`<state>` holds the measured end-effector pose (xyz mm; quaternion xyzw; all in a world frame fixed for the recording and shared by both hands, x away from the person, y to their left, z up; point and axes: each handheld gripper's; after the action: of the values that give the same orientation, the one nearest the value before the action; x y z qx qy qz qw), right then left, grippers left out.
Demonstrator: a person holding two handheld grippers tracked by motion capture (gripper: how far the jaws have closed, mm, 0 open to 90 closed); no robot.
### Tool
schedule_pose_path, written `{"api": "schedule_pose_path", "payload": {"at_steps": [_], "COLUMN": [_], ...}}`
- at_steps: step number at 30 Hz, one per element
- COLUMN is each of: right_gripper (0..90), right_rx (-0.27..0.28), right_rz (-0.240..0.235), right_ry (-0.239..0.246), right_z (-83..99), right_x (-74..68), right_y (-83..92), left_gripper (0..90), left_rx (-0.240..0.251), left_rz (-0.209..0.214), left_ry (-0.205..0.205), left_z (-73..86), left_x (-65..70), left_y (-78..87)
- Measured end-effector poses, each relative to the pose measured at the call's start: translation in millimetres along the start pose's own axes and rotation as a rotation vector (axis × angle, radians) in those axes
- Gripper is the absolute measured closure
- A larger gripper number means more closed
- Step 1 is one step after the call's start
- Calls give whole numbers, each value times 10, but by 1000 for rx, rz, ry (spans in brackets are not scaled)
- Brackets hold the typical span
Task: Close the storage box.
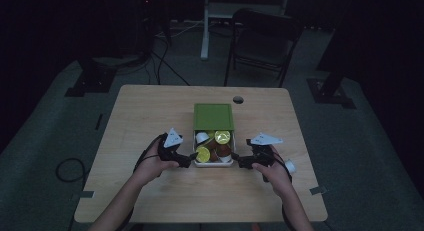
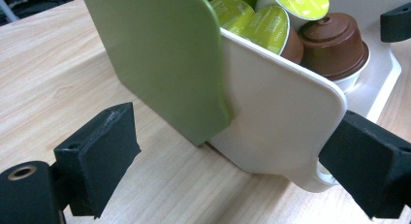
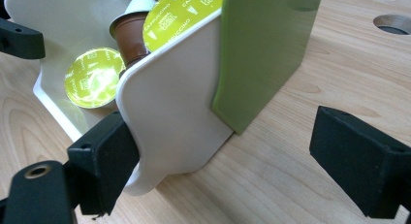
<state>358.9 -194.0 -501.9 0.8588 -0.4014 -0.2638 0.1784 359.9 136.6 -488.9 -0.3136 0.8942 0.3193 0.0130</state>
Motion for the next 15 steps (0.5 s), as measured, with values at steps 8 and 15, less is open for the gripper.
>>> {"api": "schedule_pose_path", "payload": {"at_steps": [8,15], "right_gripper": [116,116], "right_rx": [4,2], "right_rz": [12,18], "right_ry": [-10,-15], "right_z": [-45,-88], "right_x": [33,50], "right_y": [-45,-88], "left_gripper": [90,90], "left_rx": [0,9], "left_rz": [-5,-22], "left_ry": [10,29], "left_z": [-17,-5], "left_x": [-66,-107], "left_y": [-50,-86]}}
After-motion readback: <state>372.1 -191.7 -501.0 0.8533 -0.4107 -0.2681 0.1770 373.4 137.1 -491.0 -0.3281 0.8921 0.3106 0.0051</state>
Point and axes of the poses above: each handheld gripper's, and its own axes: y roughly backward along the jaws, z roughly out of its underside, x roughly to its right, and after that the axes turned 14 degrees about -y, right-handed
